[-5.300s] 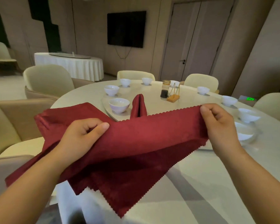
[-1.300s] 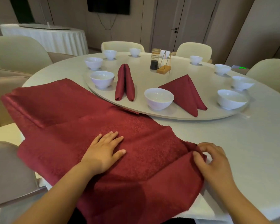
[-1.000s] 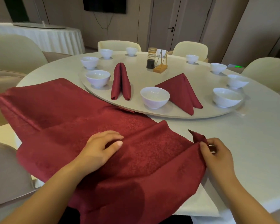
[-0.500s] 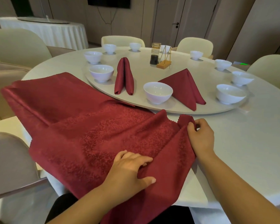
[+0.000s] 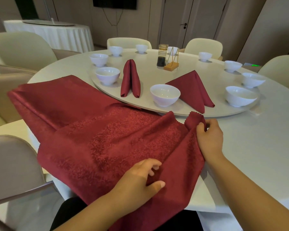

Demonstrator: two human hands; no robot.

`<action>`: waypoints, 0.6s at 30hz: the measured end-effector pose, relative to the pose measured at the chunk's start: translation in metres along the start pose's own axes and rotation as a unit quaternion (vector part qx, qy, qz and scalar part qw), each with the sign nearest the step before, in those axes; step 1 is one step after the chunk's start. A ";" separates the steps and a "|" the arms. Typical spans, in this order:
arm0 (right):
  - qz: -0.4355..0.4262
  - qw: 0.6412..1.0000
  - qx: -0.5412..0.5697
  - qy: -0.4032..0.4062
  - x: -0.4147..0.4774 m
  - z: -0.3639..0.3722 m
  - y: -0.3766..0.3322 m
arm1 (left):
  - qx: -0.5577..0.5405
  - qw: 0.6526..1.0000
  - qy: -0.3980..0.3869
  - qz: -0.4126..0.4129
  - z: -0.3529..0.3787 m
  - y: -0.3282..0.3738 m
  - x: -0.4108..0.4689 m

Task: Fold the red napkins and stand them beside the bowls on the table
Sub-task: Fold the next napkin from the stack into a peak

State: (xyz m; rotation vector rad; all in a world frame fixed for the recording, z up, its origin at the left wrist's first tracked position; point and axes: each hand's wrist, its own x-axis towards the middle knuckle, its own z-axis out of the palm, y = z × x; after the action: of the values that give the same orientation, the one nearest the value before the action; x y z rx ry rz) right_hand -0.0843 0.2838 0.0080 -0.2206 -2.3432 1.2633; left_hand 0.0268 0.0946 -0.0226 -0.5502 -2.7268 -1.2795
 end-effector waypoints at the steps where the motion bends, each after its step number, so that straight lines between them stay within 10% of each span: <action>1: 0.000 1.000 0.001 -0.002 0.000 0.001 0.000 | 0.021 1.000 0.014 0.002 0.004 -0.002 0.001; 9: 0.004 0.999 -0.033 -0.007 0.000 -0.002 0.010 | 0.030 0.990 0.098 0.097 0.018 -0.005 0.002; 18: 0.001 0.999 -0.031 0.010 0.000 -0.004 0.013 | -0.206 0.970 -0.095 -0.089 -0.014 0.005 -0.015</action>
State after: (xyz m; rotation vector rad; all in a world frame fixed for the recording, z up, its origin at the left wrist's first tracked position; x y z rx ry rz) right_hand -0.0835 0.2942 -0.0008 -0.2549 -2.3687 1.1850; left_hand 0.0419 0.0826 -0.0129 -0.4852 -2.7147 -1.9595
